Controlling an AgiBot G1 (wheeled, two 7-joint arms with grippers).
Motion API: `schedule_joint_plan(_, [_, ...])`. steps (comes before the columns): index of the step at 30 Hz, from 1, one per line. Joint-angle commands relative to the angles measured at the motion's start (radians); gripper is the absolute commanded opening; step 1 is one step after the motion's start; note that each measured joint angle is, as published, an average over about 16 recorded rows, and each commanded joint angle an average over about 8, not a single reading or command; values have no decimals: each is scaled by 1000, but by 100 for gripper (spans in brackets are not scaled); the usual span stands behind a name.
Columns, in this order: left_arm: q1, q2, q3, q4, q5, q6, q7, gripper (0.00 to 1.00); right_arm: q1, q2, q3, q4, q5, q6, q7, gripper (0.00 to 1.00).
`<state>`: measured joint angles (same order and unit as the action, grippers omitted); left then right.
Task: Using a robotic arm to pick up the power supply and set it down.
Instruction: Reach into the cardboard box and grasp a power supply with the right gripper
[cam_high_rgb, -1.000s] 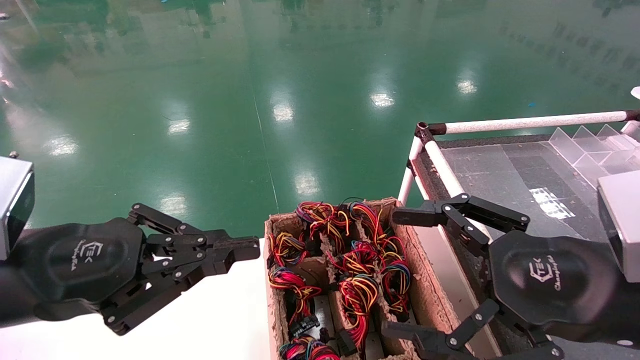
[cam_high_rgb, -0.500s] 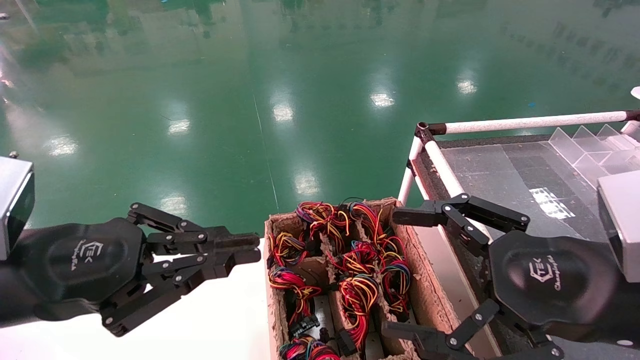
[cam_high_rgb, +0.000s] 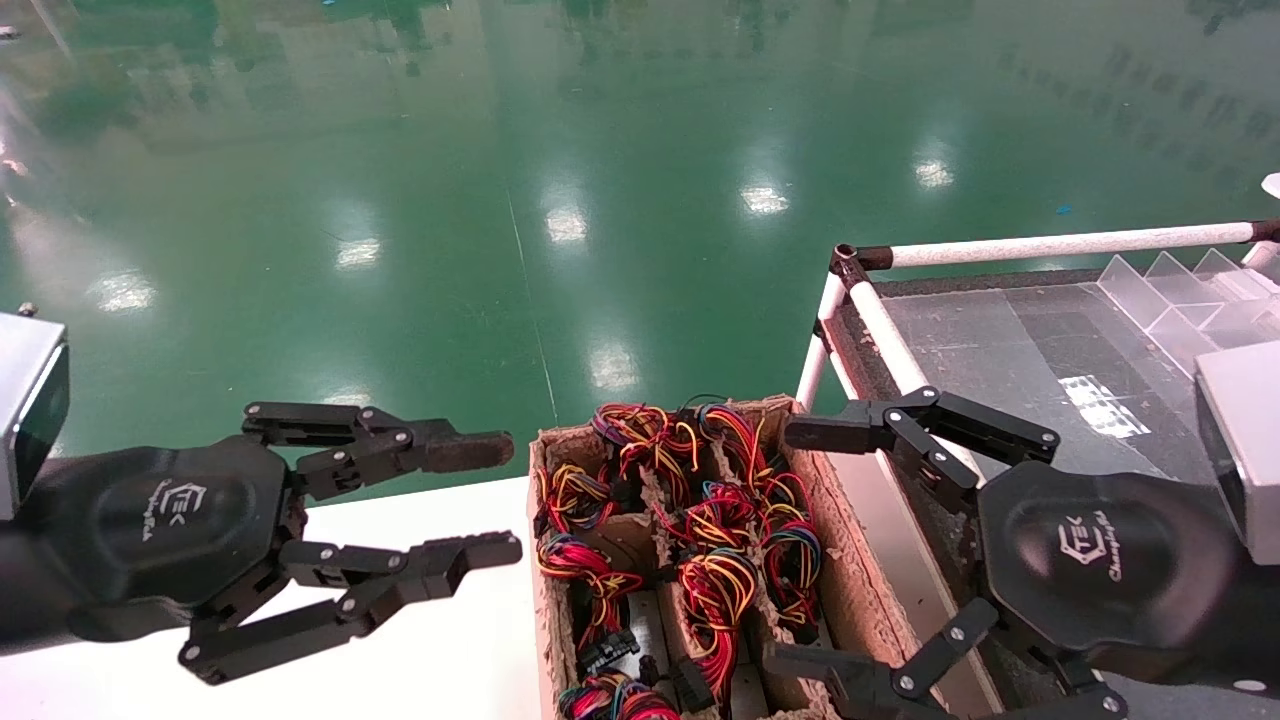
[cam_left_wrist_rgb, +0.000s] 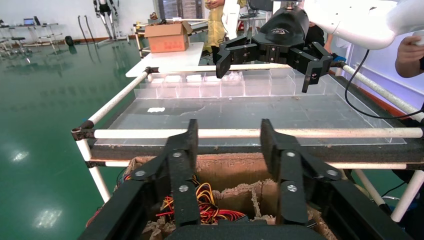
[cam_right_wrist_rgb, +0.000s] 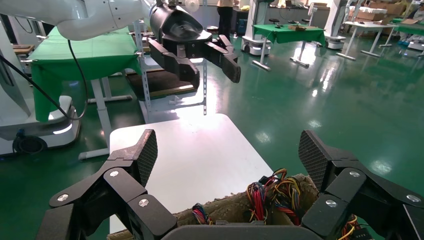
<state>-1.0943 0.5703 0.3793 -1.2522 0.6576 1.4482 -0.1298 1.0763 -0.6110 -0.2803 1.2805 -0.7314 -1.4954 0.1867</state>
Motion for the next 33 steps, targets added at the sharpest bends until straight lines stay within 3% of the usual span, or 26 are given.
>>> schedule_joint_plan(1, [0, 0, 0, 0, 0, 0, 0, 100, 0, 0, 0, 0, 0, 0, 0, 100])
schedule_joint_plan(19, [0, 0, 0, 0, 0, 0, 0, 100, -5, 10, -6, -34, -48, 18, -29, 100])
schedule_joint_plan(25, [0, 0, 0, 0, 0, 0, 0, 100, 35, 18, -39, -31, -180, 60, -46, 100])
schedule_joint_plan(33, [0, 0, 0, 0, 0, 0, 0, 100, 161, -23, -140, -36, -455, 107, -22, 100])
